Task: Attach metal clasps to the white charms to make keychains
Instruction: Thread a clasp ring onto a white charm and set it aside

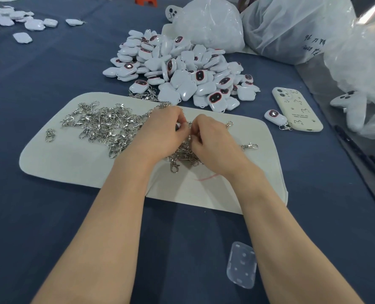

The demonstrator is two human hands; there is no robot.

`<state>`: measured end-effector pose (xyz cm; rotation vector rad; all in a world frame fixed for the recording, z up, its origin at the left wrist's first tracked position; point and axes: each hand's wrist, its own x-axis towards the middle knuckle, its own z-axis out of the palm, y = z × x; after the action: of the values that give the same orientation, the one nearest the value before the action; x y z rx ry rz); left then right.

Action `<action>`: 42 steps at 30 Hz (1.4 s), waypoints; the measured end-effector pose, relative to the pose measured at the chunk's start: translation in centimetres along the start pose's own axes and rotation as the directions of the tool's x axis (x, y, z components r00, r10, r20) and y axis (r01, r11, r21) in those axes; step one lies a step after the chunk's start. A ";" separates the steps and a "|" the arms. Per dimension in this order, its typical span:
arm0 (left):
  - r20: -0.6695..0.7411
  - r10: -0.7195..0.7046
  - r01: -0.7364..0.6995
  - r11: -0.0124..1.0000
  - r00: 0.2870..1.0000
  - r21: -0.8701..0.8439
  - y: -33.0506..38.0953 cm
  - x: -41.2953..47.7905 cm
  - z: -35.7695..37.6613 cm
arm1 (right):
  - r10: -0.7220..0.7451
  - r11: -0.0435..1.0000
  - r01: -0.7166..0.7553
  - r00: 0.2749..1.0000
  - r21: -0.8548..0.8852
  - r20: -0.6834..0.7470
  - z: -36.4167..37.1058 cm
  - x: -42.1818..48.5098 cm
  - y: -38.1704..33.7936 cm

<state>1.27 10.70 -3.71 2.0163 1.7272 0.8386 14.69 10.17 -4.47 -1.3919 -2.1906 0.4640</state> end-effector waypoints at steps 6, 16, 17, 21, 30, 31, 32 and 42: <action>0.006 0.016 -0.016 1.000 1.000 -0.004 -0.1 -0.1 -0.2 | 0.003 0.999 -0.001 0.999 -0.044 0.053 0.0 0.2 -0.3; 0.050 -0.023 0.022 0.999 0.998 0.023 0.5 -0.3 -0.8 | -0.016 0.996 0.020 0.998 -0.084 0.055 0.1 0.0 -0.4; 0.049 -0.029 0.028 0.999 0.998 0.022 0.6 -0.4 -0.8 | -0.018 0.997 0.023 0.998 -0.080 0.055 0.1 -0.1 -0.4; 0.078 -0.051 0.047 0.997 0.996 0.054 -0.1 -0.3 -0.6 | -0.017 1.000 0.018 0.999 -0.019 0.040 -0.1 -0.1 -0.2; -0.010 -0.046 0.045 0.993 0.999 -0.109 -0.6 0.0 -1.0 | -0.009 1.000 0.010 1.000 0.027 -0.019 0.1 0.0 0.4; -0.007 -0.043 0.042 0.991 0.999 -0.124 -0.6 0.0 -1.1 | -0.006 0.999 0.007 1.000 0.031 -0.027 0.2 0.0 0.4; -0.003 -0.039 0.038 0.990 0.999 -0.133 -0.6 -0.1 -1.1 | -0.001 0.999 0.003 0.999 0.041 -0.037 0.2 0.0 0.4; 0.125 -0.057 0.095 0.942 0.991 -0.323 0.5 -0.5 -1.3 | 0.132 0.961 -0.087 0.978 0.262 -0.162 -0.6 0.2 0.8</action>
<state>0.74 9.94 -2.55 1.7303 1.4797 0.9000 15.51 10.65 -4.37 -1.3625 -1.8464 0.6120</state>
